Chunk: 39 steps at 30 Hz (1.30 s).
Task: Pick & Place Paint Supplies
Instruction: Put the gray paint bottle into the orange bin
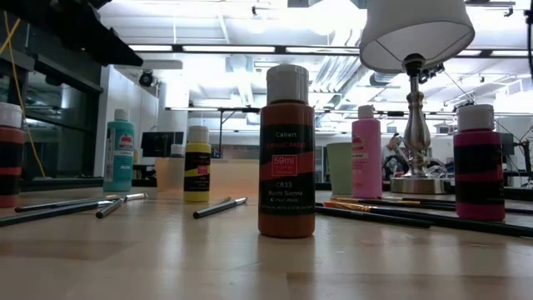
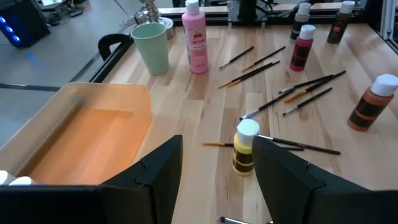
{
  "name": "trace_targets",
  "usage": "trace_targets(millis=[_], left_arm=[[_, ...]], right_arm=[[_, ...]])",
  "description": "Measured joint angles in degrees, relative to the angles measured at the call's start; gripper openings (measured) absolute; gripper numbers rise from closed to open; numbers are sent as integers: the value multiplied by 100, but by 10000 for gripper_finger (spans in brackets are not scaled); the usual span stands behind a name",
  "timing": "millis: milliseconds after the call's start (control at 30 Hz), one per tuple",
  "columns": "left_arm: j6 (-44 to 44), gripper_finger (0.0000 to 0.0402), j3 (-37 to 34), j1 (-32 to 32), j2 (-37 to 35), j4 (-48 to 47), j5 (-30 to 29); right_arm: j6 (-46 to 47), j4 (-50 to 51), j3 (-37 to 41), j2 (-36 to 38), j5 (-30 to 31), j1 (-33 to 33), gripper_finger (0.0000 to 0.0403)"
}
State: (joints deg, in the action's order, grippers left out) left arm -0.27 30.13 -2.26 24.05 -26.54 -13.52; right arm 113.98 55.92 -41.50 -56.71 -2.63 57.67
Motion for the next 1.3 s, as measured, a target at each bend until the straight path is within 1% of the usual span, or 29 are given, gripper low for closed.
trace_targets(millis=[100,267,333,467,567,667,767,833,967,1033,1100,1200,1300], left_arm=[[2,187,0,0,11,-1,36],[0,187,0,0,14,-5,76],[1,187,0,0,14,-5,76],[0,187,0,0,14,-4,74],[2,187,0,0,14,11,74],[9,187,2,0,14,36,72],[11,187,2,0,14,50,72],[13,187,2,0,14,50,72],[21,187,2,0,14,50,70],[24,187,2,0,14,52,68],[24,187,2,0,14,52,69],[24,187,2,0,14,52,68],[24,187,2,0,14,52,68]], right_arm=[[575,17,0,-266,-204,381,2],[749,-26,0,-582,-539,602,2],[749,-40,0,-701,-505,625,2],[646,-85,-2,-1015,-236,622,2],[286,-79,-2,-1257,-227,622,2],[240,-131,-2,-1434,-224,622,13],[476,-131,-2,-1483,-222,620,51],[654,-116,-2,-1473,-191,591,91],[928,-120,-2,-1420,-259,454,183],[842,-262,-2,-1432,66,444,227],[403,-555,-2,-1473,575,469,260],[-87,-749,-7,-1601,1010,474,289],[-236,-693,-7,-1771,1198,474,293]])
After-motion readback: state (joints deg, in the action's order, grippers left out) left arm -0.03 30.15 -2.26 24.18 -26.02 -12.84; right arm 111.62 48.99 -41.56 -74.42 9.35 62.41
